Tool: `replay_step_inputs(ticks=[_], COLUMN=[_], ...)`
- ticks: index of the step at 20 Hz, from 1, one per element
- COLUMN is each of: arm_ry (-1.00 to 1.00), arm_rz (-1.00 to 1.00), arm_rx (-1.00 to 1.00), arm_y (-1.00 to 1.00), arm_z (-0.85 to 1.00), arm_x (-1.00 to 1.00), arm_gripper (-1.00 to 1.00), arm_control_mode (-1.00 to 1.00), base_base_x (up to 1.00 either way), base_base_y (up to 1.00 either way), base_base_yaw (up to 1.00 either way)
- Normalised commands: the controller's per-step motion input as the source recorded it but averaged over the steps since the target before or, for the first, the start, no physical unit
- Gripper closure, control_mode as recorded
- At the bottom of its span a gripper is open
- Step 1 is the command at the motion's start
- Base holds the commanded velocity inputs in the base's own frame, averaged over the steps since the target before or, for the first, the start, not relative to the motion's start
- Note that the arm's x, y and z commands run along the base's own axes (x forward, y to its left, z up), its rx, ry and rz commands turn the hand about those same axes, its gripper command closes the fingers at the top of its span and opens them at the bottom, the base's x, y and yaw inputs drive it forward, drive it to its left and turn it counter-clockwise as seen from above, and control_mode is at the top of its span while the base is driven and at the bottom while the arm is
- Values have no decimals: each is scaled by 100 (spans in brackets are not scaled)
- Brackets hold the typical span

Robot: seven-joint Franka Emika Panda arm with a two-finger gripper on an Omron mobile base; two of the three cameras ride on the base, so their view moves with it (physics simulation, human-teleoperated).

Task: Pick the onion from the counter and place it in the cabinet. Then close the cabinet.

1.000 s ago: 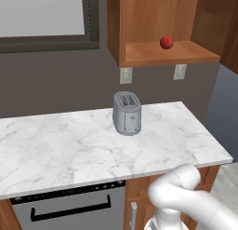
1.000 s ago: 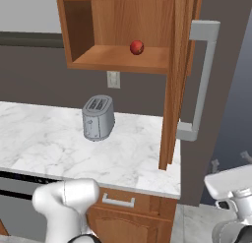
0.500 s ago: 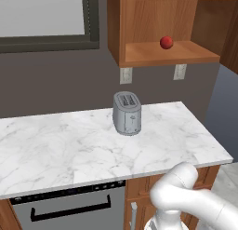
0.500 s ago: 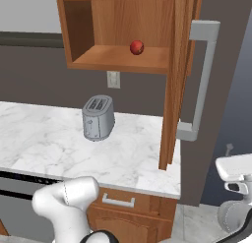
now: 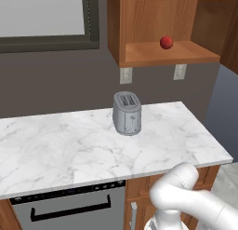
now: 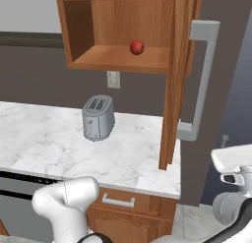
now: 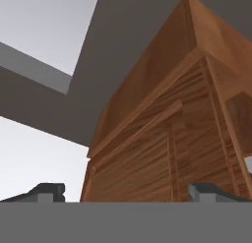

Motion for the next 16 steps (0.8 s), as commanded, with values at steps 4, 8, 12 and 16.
replay_step_inputs(ticks=[4, 8, 12, 16], arm_ry=[0, 0, 0, 0], arm_rz=[-5, -15, -22, -25], arm_rx=[-6, -11, -10, -7], arm_y=[84, 93, 91, 79], arm_z=[6, 12, 39, 57], arm_x=[6, 1, 7, 19], arm_gripper=[-100, -100, -100, -100], arm_control_mode=[-100, -100, -100, -100], base_base_x=[0, 0, 0, 0], base_base_y=[0, 0, 0, 0], base_base_yaw=[0, 0, 0, 0])
